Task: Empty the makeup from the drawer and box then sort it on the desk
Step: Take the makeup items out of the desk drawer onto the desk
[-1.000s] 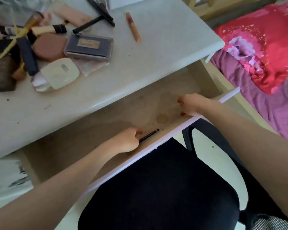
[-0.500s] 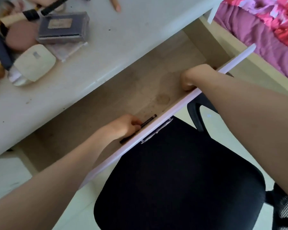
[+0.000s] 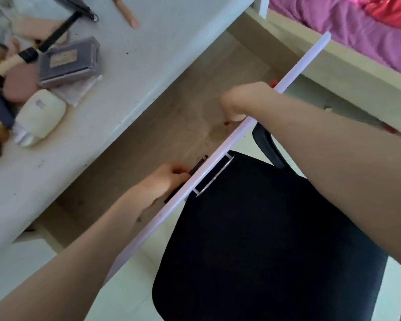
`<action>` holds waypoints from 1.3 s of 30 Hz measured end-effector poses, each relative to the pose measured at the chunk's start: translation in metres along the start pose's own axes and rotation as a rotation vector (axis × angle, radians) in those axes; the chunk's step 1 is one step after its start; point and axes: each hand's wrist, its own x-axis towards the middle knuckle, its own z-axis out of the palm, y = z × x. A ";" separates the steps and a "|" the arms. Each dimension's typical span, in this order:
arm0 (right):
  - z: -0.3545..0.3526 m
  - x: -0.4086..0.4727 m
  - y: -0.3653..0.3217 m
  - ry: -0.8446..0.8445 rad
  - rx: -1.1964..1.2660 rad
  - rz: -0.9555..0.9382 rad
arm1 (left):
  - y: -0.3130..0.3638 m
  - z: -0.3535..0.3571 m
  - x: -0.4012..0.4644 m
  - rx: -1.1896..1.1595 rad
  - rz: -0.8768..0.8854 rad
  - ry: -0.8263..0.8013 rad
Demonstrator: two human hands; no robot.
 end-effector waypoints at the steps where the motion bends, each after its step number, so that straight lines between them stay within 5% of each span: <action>1: 0.000 -0.004 -0.005 0.069 0.041 -0.035 | -0.002 -0.001 -0.005 -0.028 0.015 0.009; 7: -0.013 -0.043 -0.039 0.459 0.532 -0.222 | 0.000 -0.011 -0.031 -0.236 0.069 0.297; 10: -0.030 -0.058 -0.047 0.408 1.001 -0.214 | 0.011 -0.025 -0.051 -0.366 0.137 0.388; 15: -0.070 -0.065 -0.069 0.112 1.723 -0.058 | 0.012 -0.078 -0.089 -0.164 0.284 0.679; 21: -0.108 -0.045 -0.103 0.074 1.915 0.049 | -0.003 -0.161 -0.057 -0.771 0.050 0.913; 27: -0.126 -0.016 -0.126 0.164 2.178 -0.023 | -0.007 -0.204 -0.035 -1.026 0.090 0.824; 33: -0.119 -0.019 -0.138 0.143 2.103 -0.155 | -0.015 -0.201 -0.042 -0.674 0.201 0.827; 39: -0.090 -0.042 -0.130 0.240 1.929 -0.029 | -0.010 -0.135 -0.081 -0.094 0.451 0.913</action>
